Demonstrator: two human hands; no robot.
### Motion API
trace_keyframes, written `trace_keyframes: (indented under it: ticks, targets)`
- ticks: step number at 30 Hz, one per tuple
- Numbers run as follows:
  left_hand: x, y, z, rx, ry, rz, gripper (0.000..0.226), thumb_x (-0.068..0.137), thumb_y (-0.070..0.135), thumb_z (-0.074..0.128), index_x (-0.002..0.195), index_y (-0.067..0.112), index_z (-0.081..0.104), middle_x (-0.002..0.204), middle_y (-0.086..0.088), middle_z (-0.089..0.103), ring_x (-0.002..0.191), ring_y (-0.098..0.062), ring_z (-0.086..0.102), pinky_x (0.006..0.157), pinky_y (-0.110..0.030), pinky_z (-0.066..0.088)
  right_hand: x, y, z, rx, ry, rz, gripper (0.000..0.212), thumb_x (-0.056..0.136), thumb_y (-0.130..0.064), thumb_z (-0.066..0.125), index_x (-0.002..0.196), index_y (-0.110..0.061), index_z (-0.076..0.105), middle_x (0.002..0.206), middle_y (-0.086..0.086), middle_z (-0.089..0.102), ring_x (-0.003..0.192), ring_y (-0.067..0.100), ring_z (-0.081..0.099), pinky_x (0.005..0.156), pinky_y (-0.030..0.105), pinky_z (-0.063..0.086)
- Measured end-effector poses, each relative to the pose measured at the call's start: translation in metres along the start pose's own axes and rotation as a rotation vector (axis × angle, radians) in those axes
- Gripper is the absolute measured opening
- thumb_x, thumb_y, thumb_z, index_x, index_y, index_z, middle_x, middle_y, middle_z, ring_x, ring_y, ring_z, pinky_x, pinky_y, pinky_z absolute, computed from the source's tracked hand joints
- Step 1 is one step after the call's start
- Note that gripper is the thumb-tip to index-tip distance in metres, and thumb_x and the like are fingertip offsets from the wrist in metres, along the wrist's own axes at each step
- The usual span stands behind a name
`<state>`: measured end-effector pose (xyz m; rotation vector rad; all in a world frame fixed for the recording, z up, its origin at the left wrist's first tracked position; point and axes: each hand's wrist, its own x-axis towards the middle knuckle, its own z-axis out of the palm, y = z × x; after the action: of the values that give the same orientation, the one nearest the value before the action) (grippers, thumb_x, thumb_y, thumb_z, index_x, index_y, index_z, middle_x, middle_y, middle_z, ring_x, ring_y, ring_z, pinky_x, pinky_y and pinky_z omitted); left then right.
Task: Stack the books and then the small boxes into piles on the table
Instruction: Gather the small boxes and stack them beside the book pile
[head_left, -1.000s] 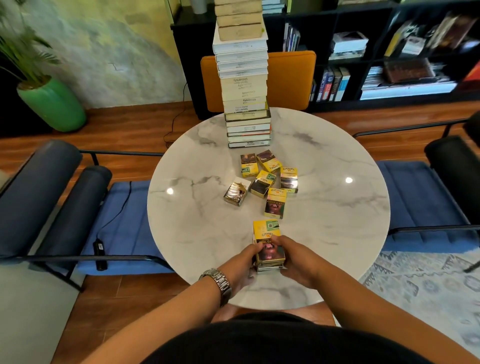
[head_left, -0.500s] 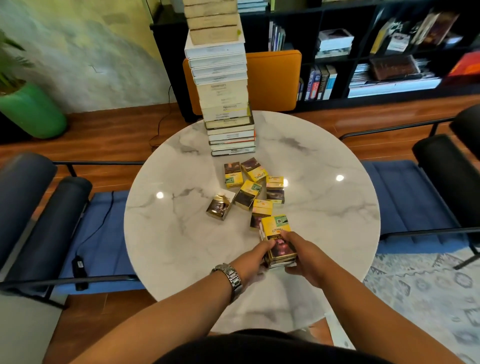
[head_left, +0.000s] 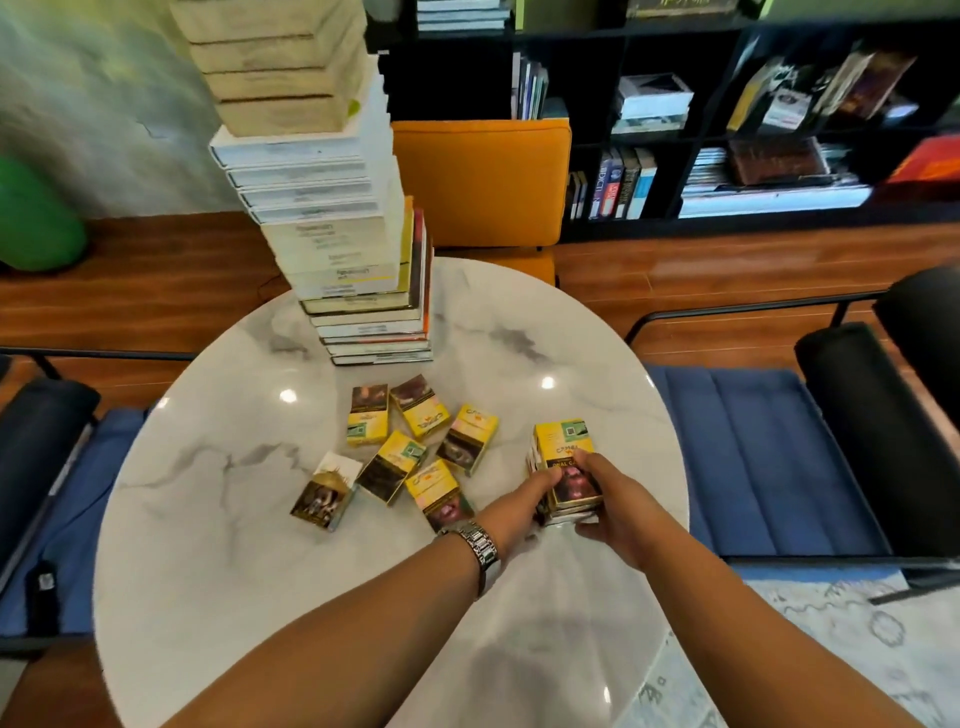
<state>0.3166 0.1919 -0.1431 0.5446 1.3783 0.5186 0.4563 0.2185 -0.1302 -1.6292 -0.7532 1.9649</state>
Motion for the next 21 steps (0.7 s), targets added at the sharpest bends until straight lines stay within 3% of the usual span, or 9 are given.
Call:
trace_keyframes:
  ticks: [7, 12, 16, 18, 21]
  targets:
    - [0.043, 0.056, 0.003, -0.016, 0.067, 0.041, 0.069, 0.049, 0.076, 0.055, 0.101, 0.032, 0.068, 0.114, -0.002, 0.07, 0.109, -0.021, 0.06, 0.102, -0.039, 0.041, 0.051, -0.053, -0.011, -0.009, -0.026, -0.023, 0.032, 0.093, -0.044, 0.052, 0.112, -0.022, 0.064, 0.109, 0.009, 0.071, 0.104, 0.023, 0.064, 0.097, 0.043, 0.041]
    - [0.065, 0.096, -0.021, -0.066, 0.139, 0.087, 0.036, 0.084, 0.059, 0.051, 0.093, 0.029, 0.069, 0.108, -0.003, 0.072, 0.11, -0.025, 0.061, 0.103, -0.039, 0.04, 0.089, -0.086, 0.014, -0.03, -0.061, -0.053, 0.031, 0.093, -0.049, 0.049, 0.1, -0.025, 0.067, 0.1, 0.005, 0.072, 0.091, 0.019, 0.065, 0.088, 0.038, 0.043]
    - [0.077, 0.123, -0.045, -0.051, 0.303, 0.103, 0.056, 0.061, 0.076, 0.055, 0.075, 0.025, 0.071, 0.083, -0.001, 0.073, 0.083, -0.022, 0.063, 0.096, -0.039, 0.048, 0.119, -0.111, 0.042, -0.028, -0.047, -0.062, 0.032, 0.092, -0.053, 0.049, 0.101, -0.027, 0.066, 0.094, -0.001, 0.071, 0.092, 0.019, 0.065, 0.093, 0.04, 0.043]
    - [0.082, 0.133, -0.057, -0.028, 0.363, 0.091, 0.072, 0.045, 0.087, 0.05, 0.077, 0.026, 0.071, 0.094, -0.003, 0.074, 0.091, -0.023, 0.065, 0.095, -0.043, 0.05, 0.132, -0.122, 0.057, -0.023, -0.037, -0.066, 0.035, 0.092, -0.054, 0.049, 0.106, -0.026, 0.065, 0.098, 0.002, 0.071, 0.095, 0.022, 0.066, 0.096, 0.042, 0.044]
    - [0.09, 0.146, -0.074, -0.125, 0.399, 0.126, 0.072, 0.041, 0.088, 0.05, 0.074, 0.028, 0.072, 0.099, -0.002, 0.074, 0.099, -0.025, 0.065, 0.095, -0.043, 0.05, 0.145, -0.139, 0.081, -0.044, -0.033, -0.079, 0.043, 0.092, -0.055, 0.048, 0.117, -0.024, 0.063, 0.105, 0.006, 0.071, 0.098, 0.025, 0.066, 0.095, 0.043, 0.046]
